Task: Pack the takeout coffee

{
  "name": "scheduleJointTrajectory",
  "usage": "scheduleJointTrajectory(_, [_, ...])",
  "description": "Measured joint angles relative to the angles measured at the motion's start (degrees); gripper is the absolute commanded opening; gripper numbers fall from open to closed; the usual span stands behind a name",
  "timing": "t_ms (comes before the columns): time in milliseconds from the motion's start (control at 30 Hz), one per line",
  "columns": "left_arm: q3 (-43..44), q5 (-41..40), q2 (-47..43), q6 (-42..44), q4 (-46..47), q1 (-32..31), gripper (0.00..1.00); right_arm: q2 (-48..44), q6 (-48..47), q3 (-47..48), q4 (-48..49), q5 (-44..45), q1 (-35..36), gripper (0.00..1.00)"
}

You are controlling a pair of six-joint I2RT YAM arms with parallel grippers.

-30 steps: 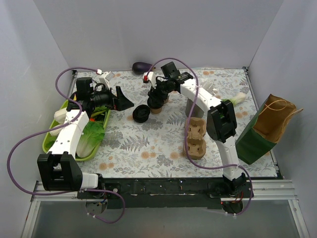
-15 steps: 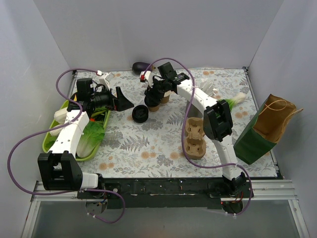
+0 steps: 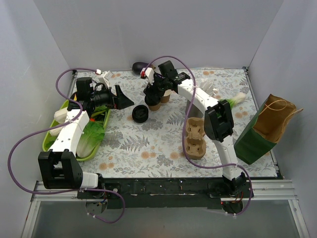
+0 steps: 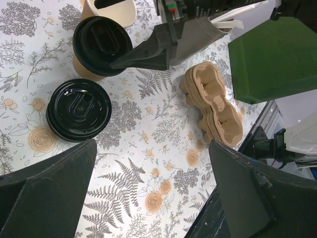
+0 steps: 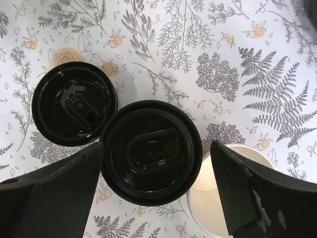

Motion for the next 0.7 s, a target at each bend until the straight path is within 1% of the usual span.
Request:
scheduleJointTrajectory(133, [0.0, 0.3, 0.0, -0.6, 0.7, 0.0, 0.98, -2.8, 1.7, -1.5, 0.4, 0.5, 0.0, 0.98])
scheduleJointTrajectory(267, [0.0, 0.7, 0.0, -1.2, 1.5, 0.0, 0.98, -10.0, 3.7, -7.5, 1.4, 1.2, 0.0, 0.98])
scheduleJointTrajectory(400, [0.0, 1.3, 0.0, -2.5, 2.1, 0.0, 0.98, -22.8, 6.4, -20.3, 1.8, 3.4, 0.0, 0.98])
scheduleJointTrajectory(500, [0.0, 1.5, 0.0, -3.4, 3.0, 0.1, 0.98, -35.1, 8.8, -32.7, 0.4, 5.5, 0.0, 0.98])
scheduleJointTrajectory(567, [0.0, 1.5, 0.0, -4.0, 3.6, 0.2, 0.98, -41.7, 10.9, -38.9, -2.0, 6.3, -0.2, 0.98])
scheduleJointTrajectory(600, [0.0, 1.5, 0.0, -4.5, 4.0, 0.2, 0.98, -43.9, 12.1, -41.2, -3.0, 6.4, -0.4, 0.94])
scheduleJointTrajectory(667, [0.0, 1.5, 0.0, -5.2, 4.6, 0.3, 0.98, -47.8, 15.1, -46.6, -4.6, 6.2, -1.4, 0.90])
scheduleJointTrajectory(700, [0.0, 1.5, 0.0, -5.6, 4.8, 0.4, 0.98, -48.7, 16.1, -48.7, -5.1, 6.0, -2.1, 0.85])
